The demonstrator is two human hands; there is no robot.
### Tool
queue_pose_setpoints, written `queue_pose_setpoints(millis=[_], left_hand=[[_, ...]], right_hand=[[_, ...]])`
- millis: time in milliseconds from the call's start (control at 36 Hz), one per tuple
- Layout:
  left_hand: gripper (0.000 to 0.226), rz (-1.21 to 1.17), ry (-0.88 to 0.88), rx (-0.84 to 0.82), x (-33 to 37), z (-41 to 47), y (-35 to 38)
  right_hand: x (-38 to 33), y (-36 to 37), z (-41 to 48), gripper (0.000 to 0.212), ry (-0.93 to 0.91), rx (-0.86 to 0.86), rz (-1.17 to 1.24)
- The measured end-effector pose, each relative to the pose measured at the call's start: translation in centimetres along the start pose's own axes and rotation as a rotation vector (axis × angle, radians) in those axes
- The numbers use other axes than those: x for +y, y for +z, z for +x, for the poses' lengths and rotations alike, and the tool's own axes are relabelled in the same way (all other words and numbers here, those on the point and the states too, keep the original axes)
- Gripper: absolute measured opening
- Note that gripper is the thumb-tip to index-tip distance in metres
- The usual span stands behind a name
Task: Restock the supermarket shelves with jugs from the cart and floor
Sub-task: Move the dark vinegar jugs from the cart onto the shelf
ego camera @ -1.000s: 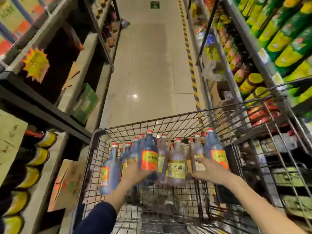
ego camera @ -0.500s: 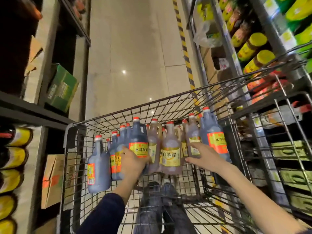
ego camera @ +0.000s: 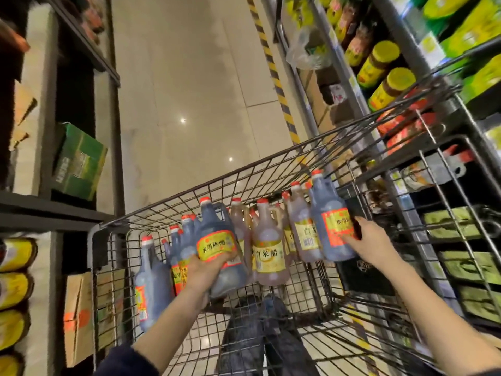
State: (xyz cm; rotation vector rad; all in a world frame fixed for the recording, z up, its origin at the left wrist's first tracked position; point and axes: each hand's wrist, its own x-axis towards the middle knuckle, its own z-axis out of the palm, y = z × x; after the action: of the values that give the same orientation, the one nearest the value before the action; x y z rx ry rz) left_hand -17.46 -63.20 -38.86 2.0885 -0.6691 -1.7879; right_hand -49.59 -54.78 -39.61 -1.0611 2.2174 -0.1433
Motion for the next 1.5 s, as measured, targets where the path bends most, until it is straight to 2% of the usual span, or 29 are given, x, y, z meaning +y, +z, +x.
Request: queue_pose_setpoints(millis=[83, 194, 417, 500, 583, 639, 694, 750, 944, 1056, 1111, 1222, 1333, 1361, 1444, 1500], left_hand=[[0.031, -0.054, -0.017, -0.029, 0.5, -0.5, 0.0], [0.028, -0.057, 0.005, -0.057, 0.9, -1.0, -0.5], [0.028, -0.014, 0.009, -0.064, 1.1, -1.2, -1.3], [0.027, -0.012, 0.012, -0.064, 1.3, -1.4, -1.2], [0.027, -0.018, 0.009, -0.066, 1.3, -1.3, -1.2], [0.029, -0.020, 0.003, -0.068, 1.3, -1.3, -1.2], [0.031, -0.020, 0.002, -0.068, 1.3, -1.2, -1.2], [0.031, -0.029, -0.003, -0.075, 1.3, -1.2, -1.2], [0.037, -0.051, -0.013, -0.080, 0.8, -1.1, -1.3], [0.043, -0.048, -0.008, -0.081, 0.2, -1.3, -1.4], [0.052, -0.036, -0.014, -0.087, 0.0, -1.6, -1.4], [0.044, -0.064, -0.017, -0.095, -0.4, -2.2, -1.4], [0.038, -0.080, -0.015, -0.112, -0.7, -3.0, -1.1], [0.039, -0.079, -0.017, -0.105, -0.7, -3.1, -1.0], [0.045, -0.079, -0.015, -0.086, -0.9, -3.5, -0.9], [0.047, -0.075, -0.009, -0.077, -0.8, -3.9, -0.8]], right_hand=[[0.1, 0.8, 0.5, 0.029, 0.068, -0.032, 0.047], [0.0, 1.6, 0.6, 0.028, 0.124, 0.030, 0.171], [-0.8, 2.3, 0.0, 0.041, 0.174, 0.144, 0.210], [-0.7, 3.1, 0.2, 0.058, 0.232, 0.141, 0.221], [-1.0, 4.5, 0.7, 0.071, 0.210, 0.101, 0.183], [-2.2, 4.6, 0.8, 0.081, 0.284, 0.077, 0.206], [-3.2, 4.6, 0.9, 0.095, 0.407, 0.057, 0.315], [-3.5, 4.7, 1.2, 0.100, 0.480, 0.011, 0.484], [-2.9, 5.0, 2.0, 0.084, 0.480, -0.069, 0.691], [-1.6, 4.4, 2.1, 0.052, 0.434, -0.246, 0.969], [-1.2, 3.9, 2.0, 0.046, 0.445, -0.305, 1.072], [-0.7, 3.6, 2.4, 0.053, 0.486, -0.337, 1.171], [-0.9, 3.2, 2.5, 0.088, 0.475, -0.341, 1.154], [-1.1, 3.2, 2.5, 0.084, 0.473, -0.334, 1.146], [-2.3, 3.3, 2.4, 0.045, 0.481, -0.273, 1.115], [-2.6, 3.8, 2.7, 0.043, 0.515, -0.213, 1.070]])
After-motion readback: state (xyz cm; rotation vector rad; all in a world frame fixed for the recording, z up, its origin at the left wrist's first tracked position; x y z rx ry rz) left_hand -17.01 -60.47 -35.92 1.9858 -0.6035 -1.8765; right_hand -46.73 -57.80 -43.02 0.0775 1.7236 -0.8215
